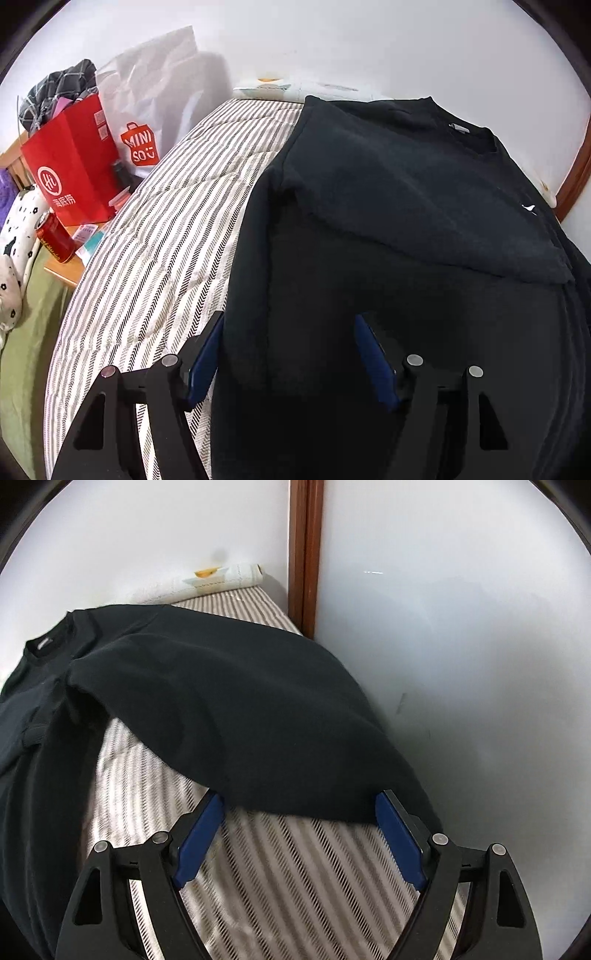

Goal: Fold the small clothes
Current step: 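Grasp the other sleeve cuff with the right tool, then fold the held sleeve across the sweatshirt body with the right tool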

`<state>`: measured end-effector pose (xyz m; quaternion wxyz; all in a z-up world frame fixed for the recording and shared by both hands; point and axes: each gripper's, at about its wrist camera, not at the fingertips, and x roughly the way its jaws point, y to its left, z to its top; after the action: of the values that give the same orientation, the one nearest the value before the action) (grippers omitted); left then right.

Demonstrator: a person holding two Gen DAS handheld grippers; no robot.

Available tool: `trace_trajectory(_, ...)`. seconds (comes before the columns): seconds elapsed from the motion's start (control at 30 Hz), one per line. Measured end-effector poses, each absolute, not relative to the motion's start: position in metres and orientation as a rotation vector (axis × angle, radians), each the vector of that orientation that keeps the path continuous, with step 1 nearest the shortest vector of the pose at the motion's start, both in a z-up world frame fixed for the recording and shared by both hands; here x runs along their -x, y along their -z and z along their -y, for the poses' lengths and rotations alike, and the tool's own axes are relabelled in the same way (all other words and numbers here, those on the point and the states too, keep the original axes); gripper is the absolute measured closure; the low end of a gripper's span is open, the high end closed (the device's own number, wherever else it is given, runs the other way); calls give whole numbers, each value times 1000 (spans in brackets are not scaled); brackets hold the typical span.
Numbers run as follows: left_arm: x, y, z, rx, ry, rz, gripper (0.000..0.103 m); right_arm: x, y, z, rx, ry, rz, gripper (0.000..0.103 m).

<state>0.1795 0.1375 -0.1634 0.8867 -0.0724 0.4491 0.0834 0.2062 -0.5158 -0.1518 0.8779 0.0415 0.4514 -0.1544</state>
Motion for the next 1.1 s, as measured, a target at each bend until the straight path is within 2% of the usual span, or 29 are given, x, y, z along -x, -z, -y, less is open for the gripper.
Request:
trace_trajectory(0.27, -176, 165, -135, 137, -175, -925, 35, -208, 151, 519, -85, 324, -944, 21)
trace_trajectory(0.33, -177, 165, -133, 122, -182, -928, 34, -208, 150, 518, -84, 321, -942, 26)
trace_trajectory(0.37, -177, 166, -132, 118, -183, -928, 34, -207, 150, 519, -86, 315, -939, 31)
trace_trajectory(0.43, -177, 165, -131, 122, -181, -928, 34, -206, 149, 519, -83, 319, -930, 50)
trace_trajectory(0.47, -177, 165, -131, 127, -177, -927, 33, -206, 148, 518, -72, 349, -925, 63)
trace_trajectory(0.53, -177, 165, -131, 129, -175, -925, 33, -206, 147, 517, -66, 353, -925, 72)
trace_trajectory(0.57, -177, 165, -131, 128, -175, -925, 33, -206, 146, 516, -55, 351, -924, 83)
trace_trajectory(0.67, -177, 165, -131, 130, -174, -925, 33, -207, 145, 508, -2, 372, -921, 92)
trace_trajectory(0.8, -175, 164, -131, 135, -155, -922, 30, -204, 120, 493, 65, 427, -852, 94)
trace_trajectory(0.93, -172, 163, -133, 126, -134, -929, 28, -208, 68, 481, -42, 408, -757, 95)
trace_trajectory(1.1, -159, 161, -141, 131, -133, -959, 28, -225, 25, 435, -42, 318, -682, 95)
